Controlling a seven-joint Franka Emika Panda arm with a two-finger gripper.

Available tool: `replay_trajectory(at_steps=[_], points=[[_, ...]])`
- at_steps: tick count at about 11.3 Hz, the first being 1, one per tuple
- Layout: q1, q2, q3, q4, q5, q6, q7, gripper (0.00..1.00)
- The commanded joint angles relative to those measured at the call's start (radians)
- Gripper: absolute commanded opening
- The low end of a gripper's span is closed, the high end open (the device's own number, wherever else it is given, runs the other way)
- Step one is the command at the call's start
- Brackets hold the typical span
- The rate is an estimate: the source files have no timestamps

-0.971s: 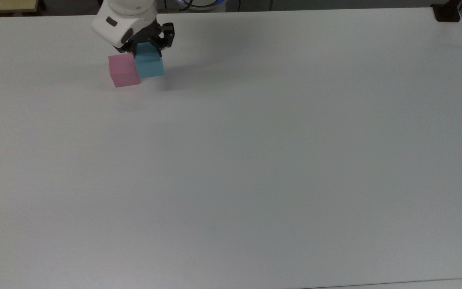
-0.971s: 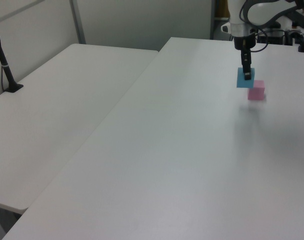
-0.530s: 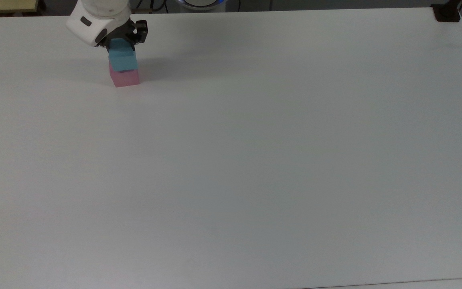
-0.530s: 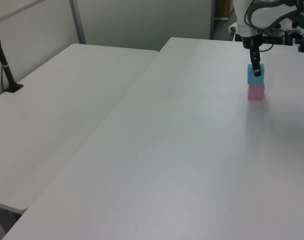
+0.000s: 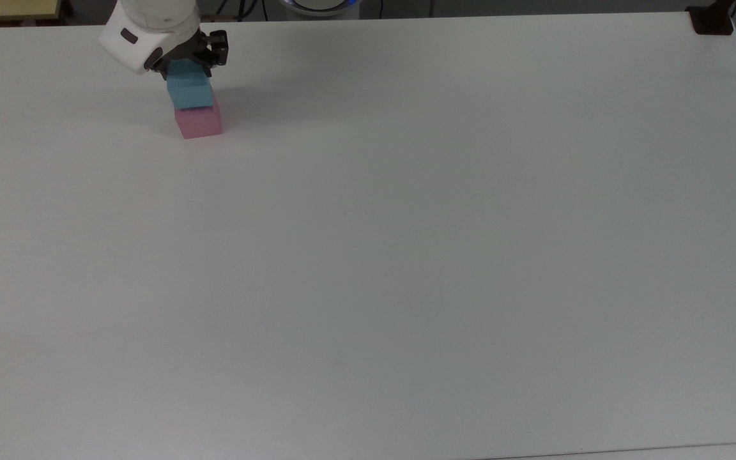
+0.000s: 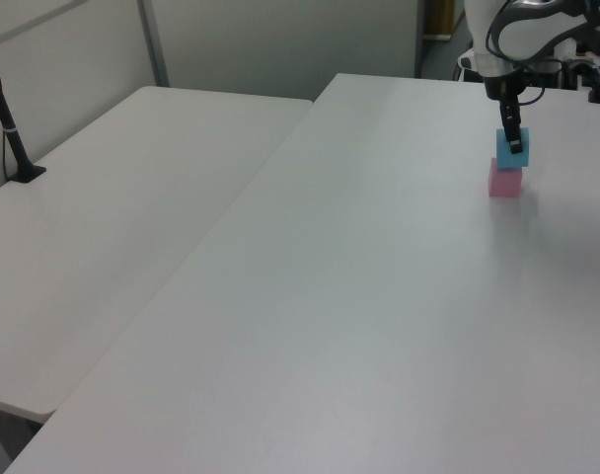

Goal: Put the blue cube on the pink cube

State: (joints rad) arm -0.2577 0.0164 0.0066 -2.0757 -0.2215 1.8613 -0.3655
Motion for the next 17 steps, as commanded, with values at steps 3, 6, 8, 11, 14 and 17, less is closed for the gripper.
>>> replay_trajectory(at_steps=[3,6,8,11,14,17], points=[[0.002,-0.015,-0.022,-0.007,-0.019,0.001,-0.004,1.0],[0.003,-0.067,-0.037,0.051,-0.006,-0.097,0.0,1.0],[0.017,-0.114,-0.037,0.121,0.028,-0.193,0.008,1.0],[0.021,-0.121,-0.042,0.258,0.189,-0.264,0.124,1.0],[0.131,-0.115,-0.097,0.374,0.237,-0.287,0.301,1.0],[0.294,-0.105,-0.23,0.439,0.289,-0.281,0.345,1.0]])
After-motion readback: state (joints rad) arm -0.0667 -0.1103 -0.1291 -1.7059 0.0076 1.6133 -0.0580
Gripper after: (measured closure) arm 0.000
